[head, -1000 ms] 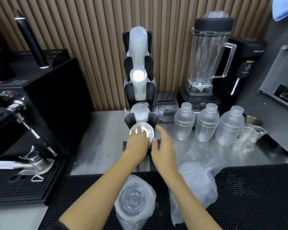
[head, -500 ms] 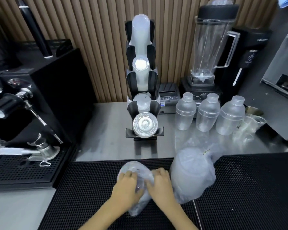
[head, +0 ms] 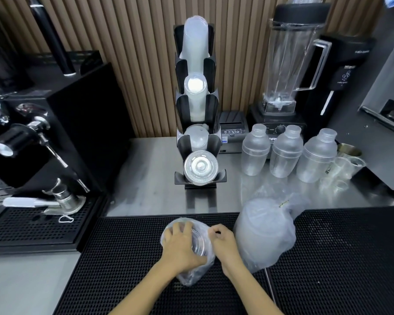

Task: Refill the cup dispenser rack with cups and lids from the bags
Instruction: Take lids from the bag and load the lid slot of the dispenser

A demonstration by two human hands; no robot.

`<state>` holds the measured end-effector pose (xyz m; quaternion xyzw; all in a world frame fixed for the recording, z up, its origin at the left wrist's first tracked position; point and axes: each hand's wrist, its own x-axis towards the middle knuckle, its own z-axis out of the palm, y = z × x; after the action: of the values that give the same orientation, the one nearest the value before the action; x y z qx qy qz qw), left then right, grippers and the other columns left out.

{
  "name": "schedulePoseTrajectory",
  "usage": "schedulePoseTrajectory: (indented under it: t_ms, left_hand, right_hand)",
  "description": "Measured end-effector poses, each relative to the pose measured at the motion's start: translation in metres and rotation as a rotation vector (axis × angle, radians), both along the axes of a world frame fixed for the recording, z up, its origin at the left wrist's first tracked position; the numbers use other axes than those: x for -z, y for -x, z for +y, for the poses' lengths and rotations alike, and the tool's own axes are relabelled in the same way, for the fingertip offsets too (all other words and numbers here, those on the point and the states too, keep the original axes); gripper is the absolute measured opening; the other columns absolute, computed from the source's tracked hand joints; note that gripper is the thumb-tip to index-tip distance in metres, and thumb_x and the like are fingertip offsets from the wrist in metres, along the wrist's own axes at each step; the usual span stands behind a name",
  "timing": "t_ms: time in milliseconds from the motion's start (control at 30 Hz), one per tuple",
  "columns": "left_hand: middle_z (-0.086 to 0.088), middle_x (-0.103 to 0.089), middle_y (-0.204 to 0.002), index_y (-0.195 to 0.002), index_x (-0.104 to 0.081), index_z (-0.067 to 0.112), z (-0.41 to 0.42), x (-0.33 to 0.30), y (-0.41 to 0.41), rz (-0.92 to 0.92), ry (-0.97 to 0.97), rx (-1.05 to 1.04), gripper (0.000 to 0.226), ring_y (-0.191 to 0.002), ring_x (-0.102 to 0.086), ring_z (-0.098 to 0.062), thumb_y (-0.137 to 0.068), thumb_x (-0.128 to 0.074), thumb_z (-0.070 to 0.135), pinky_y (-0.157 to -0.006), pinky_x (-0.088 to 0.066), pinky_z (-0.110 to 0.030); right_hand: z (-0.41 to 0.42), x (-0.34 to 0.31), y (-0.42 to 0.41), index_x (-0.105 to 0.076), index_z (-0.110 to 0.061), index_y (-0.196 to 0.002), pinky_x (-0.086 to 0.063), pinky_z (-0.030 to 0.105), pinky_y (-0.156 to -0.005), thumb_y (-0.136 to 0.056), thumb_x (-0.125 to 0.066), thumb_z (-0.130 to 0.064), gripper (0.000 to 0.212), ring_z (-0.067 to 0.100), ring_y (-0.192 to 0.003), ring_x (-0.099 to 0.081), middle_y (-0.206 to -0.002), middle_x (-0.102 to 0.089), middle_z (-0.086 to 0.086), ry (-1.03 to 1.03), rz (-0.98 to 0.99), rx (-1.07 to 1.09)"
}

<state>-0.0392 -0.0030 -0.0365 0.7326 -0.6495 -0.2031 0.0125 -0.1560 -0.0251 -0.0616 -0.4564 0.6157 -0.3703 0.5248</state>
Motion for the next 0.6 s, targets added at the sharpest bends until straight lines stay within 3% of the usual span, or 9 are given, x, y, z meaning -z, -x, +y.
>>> schedulePoseTrajectory:
  t_ms: [200,333,400,467,533,600]
  left_hand:
    - [0.006,-0.045,-0.108,-0.116,-0.044,0.026,0.016,0.0,-0.021,0.428,0.26,-0.171,0.086,-0.1,-0.051,-0.014,-0.04,-0.063,0.062,-0.083,-0.04,-0.021]
    - [0.008,-0.062,-0.104,-0.106,-0.051,0.032,0.015,-0.006,-0.036,0.731,0.241,-0.386,0.077,-0.096,-0.059,-0.008,-0.039,-0.083,0.056,-0.083,-0.047,-0.025]
    - [0.006,-0.063,-0.109,-0.108,-0.052,0.032,0.012,-0.008,-0.037,0.879,0.2,-0.481,0.082,-0.1,-0.061,-0.01,-0.037,-0.081,0.061,-0.09,-0.051,-0.032]
    - [0.003,-0.062,-0.115,-0.113,-0.051,0.032,0.01,-0.009,-0.035,0.92,0.212,-0.519,0.087,-0.106,-0.061,-0.015,-0.038,-0.079,0.067,-0.095,-0.051,-0.038]
    - [0.003,-0.06,-0.118,-0.115,-0.051,0.032,0.01,-0.014,-0.03,0.911,0.223,-0.509,0.086,-0.109,-0.059,-0.017,-0.042,-0.075,0.072,-0.098,-0.049,-0.039]
    - [0.001,-0.062,-0.118,-0.113,-0.053,0.033,0.011,-0.017,-0.028,0.976,0.209,-0.521,0.088,-0.108,-0.061,-0.017,-0.041,-0.071,0.08,-0.099,-0.048,-0.041]
  right_hand:
    - [0.007,-0.003,-0.001,-0.045,-0.013,-0.076,-0.043,0.03,-0.063,-0.087,-0.042,-0.002,0.016,0.024,-0.07,-0.059,-0.074,-0.064,0.01,0.219,0.381,-0.065]
    - [0.012,-0.002,-0.003,-0.047,-0.011,-0.085,-0.04,0.027,-0.062,-0.092,-0.043,-0.009,0.008,0.024,-0.072,-0.058,-0.076,-0.06,0.005,0.331,0.499,-0.085]
    - [0.011,-0.002,-0.004,-0.053,-0.008,-0.096,-0.043,0.029,-0.07,-0.092,-0.044,-0.006,0.01,0.026,-0.085,-0.059,-0.09,-0.064,0.009,0.415,0.57,-0.051]
    - [0.01,-0.003,-0.007,-0.053,-0.007,-0.118,-0.044,0.031,-0.09,-0.091,-0.045,-0.005,0.028,0.026,-0.108,-0.055,-0.115,-0.061,0.01,0.471,0.57,-0.043]
    - [0.008,-0.005,-0.011,-0.042,-0.015,-0.135,-0.037,0.034,-0.103,-0.097,-0.037,-0.026,0.039,0.023,-0.129,-0.044,-0.137,-0.05,0.006,0.563,0.632,-0.092]
    - [0.009,-0.006,-0.012,-0.026,-0.032,-0.143,-0.027,0.041,-0.11,-0.095,-0.007,-0.053,0.055,0.019,-0.141,-0.025,-0.15,-0.032,-0.005,0.63,0.822,-0.211]
